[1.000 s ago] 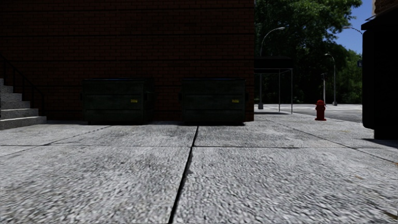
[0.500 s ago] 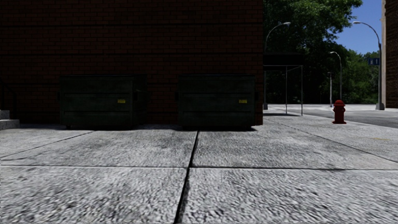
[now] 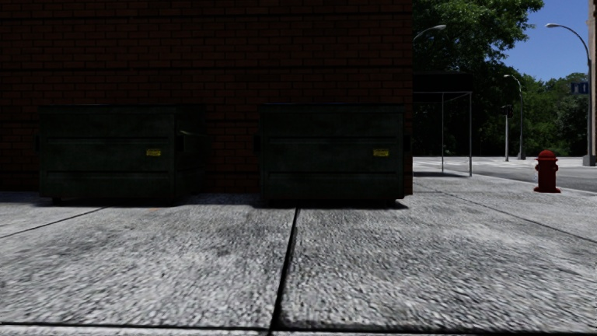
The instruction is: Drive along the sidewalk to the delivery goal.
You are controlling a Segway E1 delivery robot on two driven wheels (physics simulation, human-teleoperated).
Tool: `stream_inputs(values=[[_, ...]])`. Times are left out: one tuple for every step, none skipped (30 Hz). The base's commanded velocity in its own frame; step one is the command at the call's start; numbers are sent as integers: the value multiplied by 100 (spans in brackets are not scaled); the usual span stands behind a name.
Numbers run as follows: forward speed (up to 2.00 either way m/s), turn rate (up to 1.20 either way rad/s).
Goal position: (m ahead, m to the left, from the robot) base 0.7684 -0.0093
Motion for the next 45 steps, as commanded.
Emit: stream_inputs(values=[[200, 0], [200, 0], [200, 0], [195, 0], [161, 0], [122, 0], [122, 0], [98, 0], [89, 0], [87, 0], [87, 0], [87, 0], [87, 0], [87, 0], [87, 0], [87, 0], [87, 0], [84, 0], [55, 0], [18, 0], [18, 0], [0, 0], [0, 0], [0, 0], [0, 0], [0, 0], [0, 0], [0, 0], [0, 0], [0, 0], [0, 0], [0, 0], [0, 0], [0, 0], [0, 0], [0, 0], [0, 0], [0, 0], [0, 0], [0, 0], [0, 0], [0, 0], [0, 0], [0, 0], [0, 0]])
